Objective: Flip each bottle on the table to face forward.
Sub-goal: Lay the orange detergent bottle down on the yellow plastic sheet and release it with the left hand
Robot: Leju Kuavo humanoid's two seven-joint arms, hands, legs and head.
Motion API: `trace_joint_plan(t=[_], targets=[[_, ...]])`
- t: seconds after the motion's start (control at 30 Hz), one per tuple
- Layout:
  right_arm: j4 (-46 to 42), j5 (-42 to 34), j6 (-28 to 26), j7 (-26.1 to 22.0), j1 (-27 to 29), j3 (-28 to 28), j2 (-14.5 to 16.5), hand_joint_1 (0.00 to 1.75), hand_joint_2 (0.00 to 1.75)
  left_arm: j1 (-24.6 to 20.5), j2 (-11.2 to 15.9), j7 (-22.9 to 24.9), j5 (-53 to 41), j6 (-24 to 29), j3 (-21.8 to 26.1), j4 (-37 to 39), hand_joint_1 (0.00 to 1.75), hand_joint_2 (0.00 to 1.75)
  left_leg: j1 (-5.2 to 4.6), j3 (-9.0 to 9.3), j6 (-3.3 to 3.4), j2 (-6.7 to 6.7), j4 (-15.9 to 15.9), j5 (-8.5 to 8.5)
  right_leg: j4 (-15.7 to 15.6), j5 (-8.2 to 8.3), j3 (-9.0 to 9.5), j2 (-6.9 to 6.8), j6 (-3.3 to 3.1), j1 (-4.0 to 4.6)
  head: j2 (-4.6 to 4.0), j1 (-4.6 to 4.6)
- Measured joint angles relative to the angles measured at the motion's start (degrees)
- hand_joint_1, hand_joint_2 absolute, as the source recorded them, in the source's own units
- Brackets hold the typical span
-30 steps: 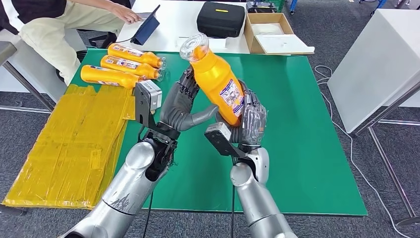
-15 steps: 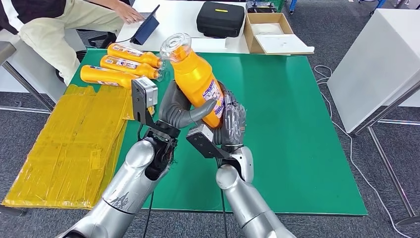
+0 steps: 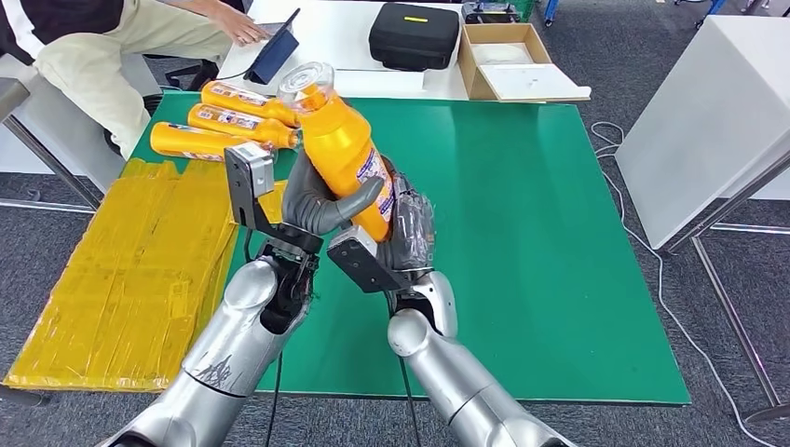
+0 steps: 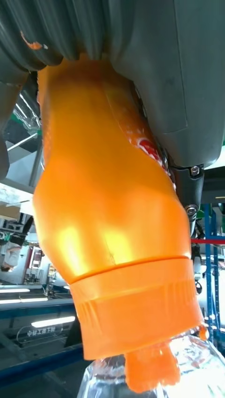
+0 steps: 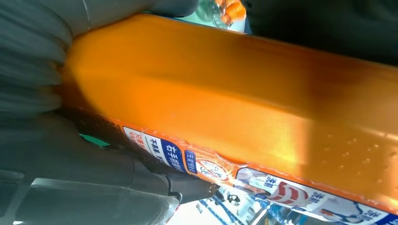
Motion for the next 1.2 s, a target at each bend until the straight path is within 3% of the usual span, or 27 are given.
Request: trace_joint_plan(t=[0.4, 0.63, 0.77, 0.93, 1.2], targets=[[1.48, -0.2, 0.48, 0.22, -1.07, 2.83, -0.28, 1.75, 1.75, 0.03, 0.72, 0.01, 0.05, 0.0, 0.83, 0.09, 0.0, 1.75, -0.01, -0.02, -0.01, 0.02, 0.0, -0.01, -0.01, 0.0, -0.03, 0.02, 0.0, -0.01, 0.0, 0.0], [2.85, 0.48, 3.77, 4.6, -2.3, 6.39, -0.35, 1.75, 1.75, 0.13, 1.18, -0.1, 0.18, -0.05, 1.41, 0.56, 0.0, 1.75, 0.0, -0.02, -0.01, 0.07, 0.0, -0.01, 0.0, 0.0, -0.05, 0.03, 0.0, 0.0, 0.0, 0.01], [3.59, 1.68, 4.73, 7.62, -3.28, 8.94, -0.44, 1.75, 1.75, 0.37, 1.83, -0.31, 0.34, -0.02, 1.86, 0.56, 1.75, 1.75, 0.01, -0.02, -0.01, 0.07, 0.0, -0.01, 0.0, 0.0, -0.07, 0.04, 0.0, 0.0, 0.0, -0.01], [4.52, 1.88, 4.65, 8.79, -3.36, 11.47, -0.64, 1.75, 1.75, 2.54, 2.26, -2.33, -0.02, 0.96, 2.5, 0.5, 1.75, 1.75, 0.01, -0.02, -0.04, 0.08, 0.0, -0.03, 0.0, -0.01, -0.06, 0.05, -0.01, 0.0, 0.0, 0.0], [7.12, 0.76, 4.34, 6.32, -3.07, 12.8, -0.83, 1.75, 1.75, 5.01, 2.62, -4.38, -0.1, 1.44, 2.95, 0.51, 1.75, 1.75, 0.01, -0.07, -0.04, 0.07, 0.0, -0.04, -0.01, -0.01, -0.12, 0.05, -0.01, -0.01, 0.0, 0.0]])
